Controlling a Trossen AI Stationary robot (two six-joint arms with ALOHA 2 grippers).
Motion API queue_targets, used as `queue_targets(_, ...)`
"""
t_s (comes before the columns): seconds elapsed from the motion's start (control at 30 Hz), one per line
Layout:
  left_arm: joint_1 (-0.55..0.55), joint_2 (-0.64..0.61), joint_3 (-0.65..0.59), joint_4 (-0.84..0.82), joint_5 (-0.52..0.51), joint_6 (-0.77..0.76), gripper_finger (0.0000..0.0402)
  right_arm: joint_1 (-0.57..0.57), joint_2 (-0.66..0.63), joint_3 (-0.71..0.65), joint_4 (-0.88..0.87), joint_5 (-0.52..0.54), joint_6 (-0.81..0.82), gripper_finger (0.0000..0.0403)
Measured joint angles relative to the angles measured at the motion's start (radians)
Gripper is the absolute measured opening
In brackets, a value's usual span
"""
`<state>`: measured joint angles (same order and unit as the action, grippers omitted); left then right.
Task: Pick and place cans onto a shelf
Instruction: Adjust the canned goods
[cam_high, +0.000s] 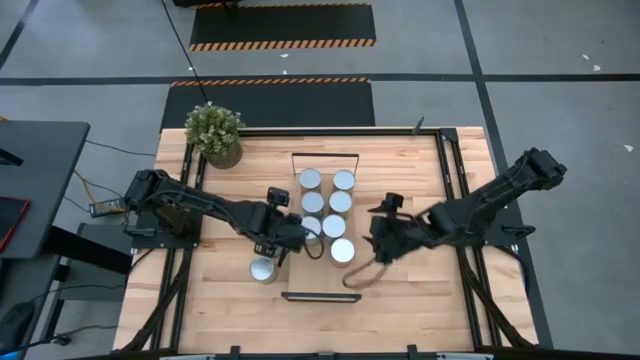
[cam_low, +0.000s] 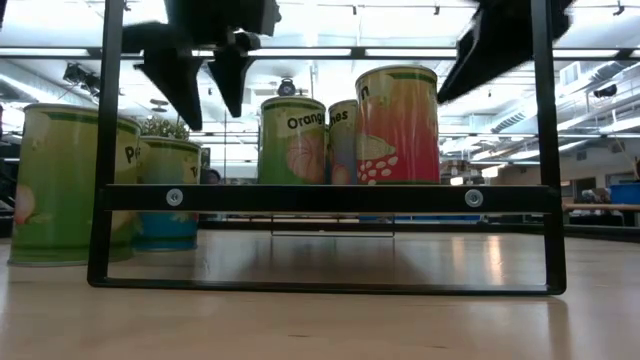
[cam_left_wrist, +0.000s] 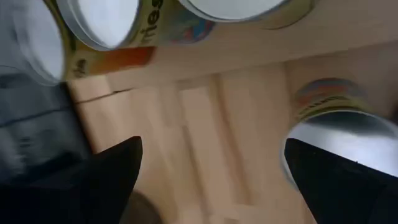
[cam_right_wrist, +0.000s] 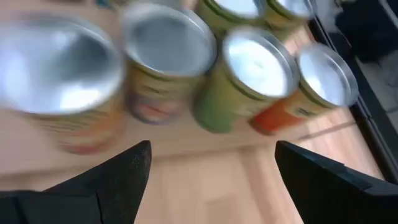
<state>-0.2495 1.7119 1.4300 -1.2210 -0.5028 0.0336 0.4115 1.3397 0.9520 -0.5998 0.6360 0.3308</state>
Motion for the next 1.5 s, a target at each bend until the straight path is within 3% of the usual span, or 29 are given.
queue_targets(0.1, 0.032, -0.027, 0.000, 0.033, 0.079, 0.009, 0.0400, -0.079, 0.000, -0.030, 0.020, -0.033, -0.062, 0.0350)
queue_targets(0.23, 0.074, -0.083, -0.073, 0.121, 0.091, 0.012, 0.0400, -0.193, 0.000, -0.080, 0.036, -0.038, -0.123, 0.0350)
queue_targets(0.47, 0.168, -0.220, -0.311, 0.329, -0.030, 0.016, 0.0400, -0.344, 0.000, -0.168, 0.254, 0.134, -0.241, 0.0350)
queue_targets(0.6, 0.219, -0.283, -0.431, 0.510, -0.040, 0.048, 0.0400, -0.406, 0.000, -0.212, 0.444, 0.119, -0.317, 0.0350)
queue_targets(0.73, 0.264, -0.311, -0.524, 0.690, -0.039, 0.085, 0.0400, -0.448, 0.001, -0.225, 0.548, 0.030, -0.350, 0.0350)
queue_targets(0.87, 0.308, -0.314, -0.585, 0.847, -0.039, 0.121, 0.0400, -0.452, 0.001, -0.224, 0.604, -0.008, -0.377, 0.0350)
queue_targets(1.13, 0.374, -0.313, -0.621, 0.962, -0.034, 0.128, 0.0400, -0.406, 0.002, -0.224, 0.439, 0.049, -0.227, 0.0350)
queue_targets(1.27, 0.393, -0.312, -0.621, 1.028, 0.004, 0.107, 0.0400, -0.365, 0.013, -0.224, 0.459, 0.051, -0.151, 0.0350)
queue_targets(1.5, 0.397, -0.311, -0.621, 1.076, 0.085, 0.096, 0.0400, -0.326, 0.076, -0.224, 0.598, 0.027, -0.156, 0.0350)
